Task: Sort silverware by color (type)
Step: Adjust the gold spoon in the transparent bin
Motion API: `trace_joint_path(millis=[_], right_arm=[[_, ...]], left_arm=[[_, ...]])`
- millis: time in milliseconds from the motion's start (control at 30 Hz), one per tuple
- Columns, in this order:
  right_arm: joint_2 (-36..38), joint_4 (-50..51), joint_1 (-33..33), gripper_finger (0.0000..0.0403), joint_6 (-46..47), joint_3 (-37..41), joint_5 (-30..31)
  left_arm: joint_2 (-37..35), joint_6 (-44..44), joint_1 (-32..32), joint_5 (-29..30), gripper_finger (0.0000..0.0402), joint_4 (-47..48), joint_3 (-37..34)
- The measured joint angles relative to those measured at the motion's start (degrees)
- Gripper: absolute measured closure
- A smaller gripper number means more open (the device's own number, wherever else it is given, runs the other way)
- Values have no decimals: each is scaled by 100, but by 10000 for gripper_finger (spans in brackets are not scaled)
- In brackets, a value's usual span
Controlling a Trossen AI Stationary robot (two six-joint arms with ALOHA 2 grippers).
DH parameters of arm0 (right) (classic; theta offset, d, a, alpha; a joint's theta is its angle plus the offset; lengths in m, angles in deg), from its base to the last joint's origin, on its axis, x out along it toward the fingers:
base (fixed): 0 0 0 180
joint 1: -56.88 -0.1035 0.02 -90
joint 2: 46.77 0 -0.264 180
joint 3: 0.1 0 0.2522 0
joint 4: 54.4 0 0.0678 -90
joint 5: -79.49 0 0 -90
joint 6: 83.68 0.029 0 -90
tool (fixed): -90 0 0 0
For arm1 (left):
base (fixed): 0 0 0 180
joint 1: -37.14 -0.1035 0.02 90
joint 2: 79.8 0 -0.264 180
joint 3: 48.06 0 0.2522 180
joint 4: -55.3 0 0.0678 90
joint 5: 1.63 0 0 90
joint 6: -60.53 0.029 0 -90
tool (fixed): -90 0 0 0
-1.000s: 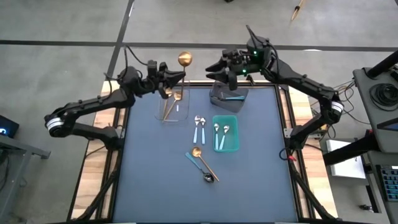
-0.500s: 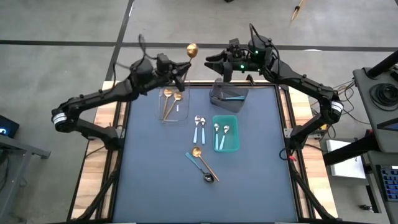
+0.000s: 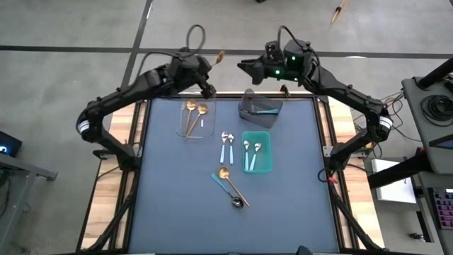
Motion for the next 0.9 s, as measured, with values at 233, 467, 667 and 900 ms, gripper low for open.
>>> trace_joint_path(millis=[233, 467, 667, 900], right_arm=[[-64, 632, 452, 227, 554, -253, -605], [-13, 2261, 273, 227, -4208, -912, -834], [-60, 3411, 91, 227, -5223, -1518, -942], [-159, 3871, 78, 227, -4901, -1969, -1378]], left_arm=[[751, 694, 318, 711, 401, 962, 805], [1015, 1185, 506, 175, 401, 1182, 1029], [979, 1310, 628, -1118, 401, 1202, 1210], [967, 1310, 742, -1523, 402, 1142, 1456]])
